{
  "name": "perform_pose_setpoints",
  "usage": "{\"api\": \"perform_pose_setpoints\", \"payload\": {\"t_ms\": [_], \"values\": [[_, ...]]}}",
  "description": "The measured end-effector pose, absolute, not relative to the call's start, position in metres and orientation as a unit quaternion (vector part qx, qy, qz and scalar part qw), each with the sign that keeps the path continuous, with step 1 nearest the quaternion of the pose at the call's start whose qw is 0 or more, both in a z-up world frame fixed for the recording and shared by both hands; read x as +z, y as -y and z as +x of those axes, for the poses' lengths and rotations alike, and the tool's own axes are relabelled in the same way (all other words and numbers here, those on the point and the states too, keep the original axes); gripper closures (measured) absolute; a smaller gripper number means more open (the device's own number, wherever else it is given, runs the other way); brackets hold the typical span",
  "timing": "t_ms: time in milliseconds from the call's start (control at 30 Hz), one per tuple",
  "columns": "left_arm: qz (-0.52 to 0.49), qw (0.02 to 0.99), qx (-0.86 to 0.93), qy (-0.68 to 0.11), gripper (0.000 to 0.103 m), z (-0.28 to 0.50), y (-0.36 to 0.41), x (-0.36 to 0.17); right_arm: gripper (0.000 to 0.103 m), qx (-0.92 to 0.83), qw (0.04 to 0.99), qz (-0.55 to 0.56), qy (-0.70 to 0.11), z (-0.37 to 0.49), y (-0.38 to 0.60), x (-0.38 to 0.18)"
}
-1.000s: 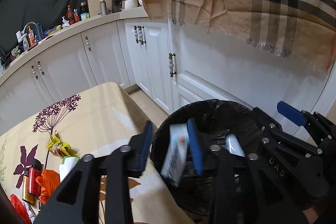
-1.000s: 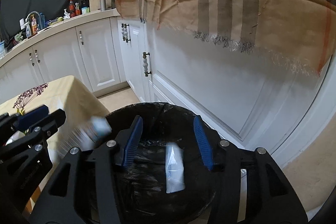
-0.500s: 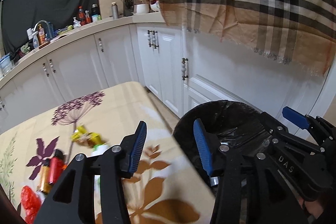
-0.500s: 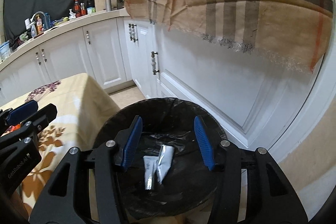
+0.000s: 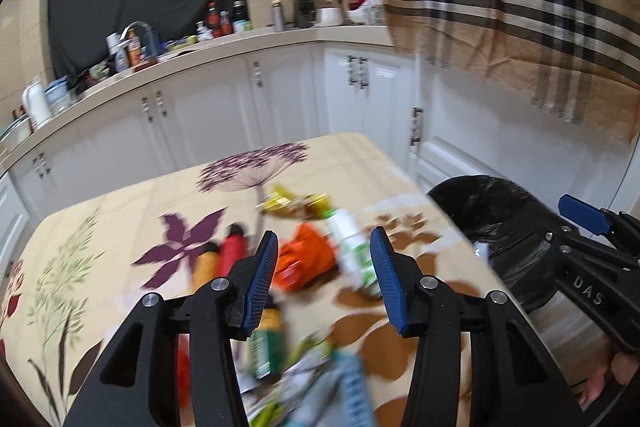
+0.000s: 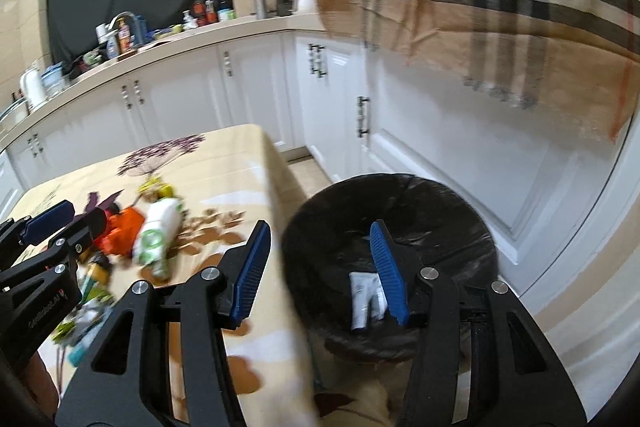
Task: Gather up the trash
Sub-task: 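Move both open tools back over the trash on the table, then grasp the light blue tube with the right tool while the left tool grasps a white tube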
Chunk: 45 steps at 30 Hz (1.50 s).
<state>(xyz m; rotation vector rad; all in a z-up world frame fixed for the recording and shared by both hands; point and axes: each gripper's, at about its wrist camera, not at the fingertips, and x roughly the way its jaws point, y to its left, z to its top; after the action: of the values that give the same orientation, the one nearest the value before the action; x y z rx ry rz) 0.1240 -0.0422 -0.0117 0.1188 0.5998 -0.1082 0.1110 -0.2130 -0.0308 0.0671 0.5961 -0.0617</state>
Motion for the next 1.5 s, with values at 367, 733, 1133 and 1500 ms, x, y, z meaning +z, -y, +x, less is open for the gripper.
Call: {"api": "perform_pose_setpoints", "payload": {"t_ms": [367, 733, 1133, 1500], "values": [[0.041, 0.954, 0.012, -0.297, 0.055, 0.084, -0.027, -0.016, 0.053, 0.022, 0.953, 0.006, -0.302, 0.084, 0.155, -0.033], [0.028, 0.949, 0.066, -0.306, 0.053, 0.054, -0.081, -0.029, 0.053, 0.069, 0.942, -0.025, -0.327, 0.07, 0.1, -0.049], [0.002, 0.943, 0.092, -0.319, 0.053, 0.045, -0.118, -0.038, 0.053, 0.079, 0.921, -0.058, -0.377, 0.073, 0.071, -0.072], [0.0, 0.944, 0.066, -0.323, 0.052, 0.045, -0.102, -0.038, 0.088, 0.095, 0.91, -0.033, -0.403, 0.075, 0.083, -0.08]]}}
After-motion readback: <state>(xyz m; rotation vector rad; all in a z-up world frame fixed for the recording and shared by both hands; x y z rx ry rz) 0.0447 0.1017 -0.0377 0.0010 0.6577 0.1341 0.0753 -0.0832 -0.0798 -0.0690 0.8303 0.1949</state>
